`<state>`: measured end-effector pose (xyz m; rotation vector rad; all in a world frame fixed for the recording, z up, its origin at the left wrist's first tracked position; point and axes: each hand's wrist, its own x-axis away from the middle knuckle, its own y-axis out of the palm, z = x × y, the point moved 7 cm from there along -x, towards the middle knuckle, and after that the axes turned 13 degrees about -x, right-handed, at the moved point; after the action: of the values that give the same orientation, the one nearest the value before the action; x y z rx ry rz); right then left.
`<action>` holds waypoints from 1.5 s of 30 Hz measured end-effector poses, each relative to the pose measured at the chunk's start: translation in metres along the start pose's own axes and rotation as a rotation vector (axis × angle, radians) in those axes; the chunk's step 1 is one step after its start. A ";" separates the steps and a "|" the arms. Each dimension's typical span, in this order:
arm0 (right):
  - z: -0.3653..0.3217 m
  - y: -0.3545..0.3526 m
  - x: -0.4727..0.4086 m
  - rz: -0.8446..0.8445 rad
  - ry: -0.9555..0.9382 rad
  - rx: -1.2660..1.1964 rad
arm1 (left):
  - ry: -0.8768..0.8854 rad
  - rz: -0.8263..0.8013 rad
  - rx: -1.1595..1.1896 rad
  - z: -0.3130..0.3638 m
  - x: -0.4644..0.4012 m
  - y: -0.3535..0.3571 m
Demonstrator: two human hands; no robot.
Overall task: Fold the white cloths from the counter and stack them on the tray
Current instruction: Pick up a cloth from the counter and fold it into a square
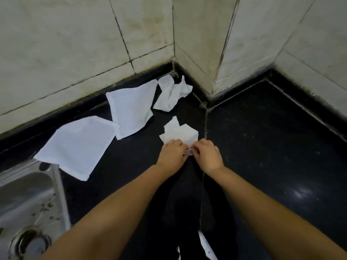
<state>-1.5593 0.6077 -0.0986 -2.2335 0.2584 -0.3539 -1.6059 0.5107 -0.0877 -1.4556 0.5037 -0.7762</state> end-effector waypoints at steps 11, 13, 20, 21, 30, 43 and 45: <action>-0.059 -0.105 0.032 0.448 -0.056 -0.360 | -0.064 0.285 0.345 -0.030 0.021 -0.093; -0.066 -0.128 0.042 0.514 -0.061 -0.368 | -0.070 0.337 0.424 -0.038 0.029 -0.117; -0.062 -0.151 0.043 0.457 0.066 -0.266 | -0.091 0.475 0.680 -0.054 0.038 -0.189; -0.058 -0.152 0.041 0.425 0.097 -0.252 | -0.094 0.484 0.706 -0.060 0.037 -0.193; -0.068 -0.173 0.051 0.560 0.038 -0.614 | -0.211 0.502 0.859 -0.108 0.067 -0.195; -0.003 -0.010 0.162 -0.142 0.288 -0.788 | -0.311 -0.416 1.017 -0.115 0.186 0.026; 0.004 0.006 0.172 -0.205 0.345 -0.769 | -0.319 -0.460 0.950 -0.112 0.194 0.043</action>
<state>-1.3972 0.5550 -0.0776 -2.9554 0.3964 -0.8713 -1.5508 0.2900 -0.1101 -0.7557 -0.4371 -0.9348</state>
